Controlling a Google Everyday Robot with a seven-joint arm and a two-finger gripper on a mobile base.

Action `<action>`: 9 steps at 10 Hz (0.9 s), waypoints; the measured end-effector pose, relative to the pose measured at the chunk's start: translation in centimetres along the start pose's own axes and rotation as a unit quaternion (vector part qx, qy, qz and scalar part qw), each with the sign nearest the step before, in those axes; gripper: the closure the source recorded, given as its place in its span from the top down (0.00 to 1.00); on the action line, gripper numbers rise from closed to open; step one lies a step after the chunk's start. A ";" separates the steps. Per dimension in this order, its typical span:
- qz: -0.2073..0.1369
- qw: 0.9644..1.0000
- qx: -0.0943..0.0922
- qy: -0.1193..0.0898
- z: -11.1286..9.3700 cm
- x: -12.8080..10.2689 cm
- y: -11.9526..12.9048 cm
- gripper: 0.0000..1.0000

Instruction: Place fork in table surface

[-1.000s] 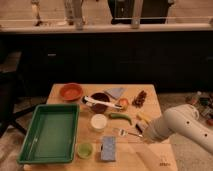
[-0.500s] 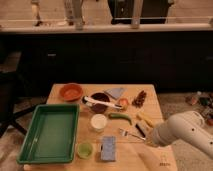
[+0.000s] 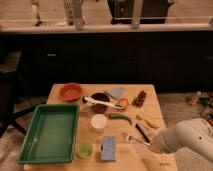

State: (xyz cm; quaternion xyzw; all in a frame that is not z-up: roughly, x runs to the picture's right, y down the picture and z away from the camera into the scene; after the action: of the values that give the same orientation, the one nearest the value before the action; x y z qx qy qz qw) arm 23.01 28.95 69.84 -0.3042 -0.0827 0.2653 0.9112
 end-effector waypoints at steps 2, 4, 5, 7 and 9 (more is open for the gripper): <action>0.004 1.000 -0.005 0.003 0.5 0.6 0.4 0.00; 0.008 1.000 -0.010 0.006 1.0 0.9 0.5 0.00; 0.010 1.000 -0.012 0.008 1.3 1.0 0.6 0.00; 0.015 1.000 -0.010 0.003 1.6 1.4 0.6 0.00; 0.013 1.000 -0.010 0.003 1.7 1.2 0.5 0.06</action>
State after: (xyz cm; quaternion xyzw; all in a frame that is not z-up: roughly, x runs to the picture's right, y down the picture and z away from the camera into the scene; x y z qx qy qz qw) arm 23.24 30.78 70.84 -0.3151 -0.0788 0.2759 0.9047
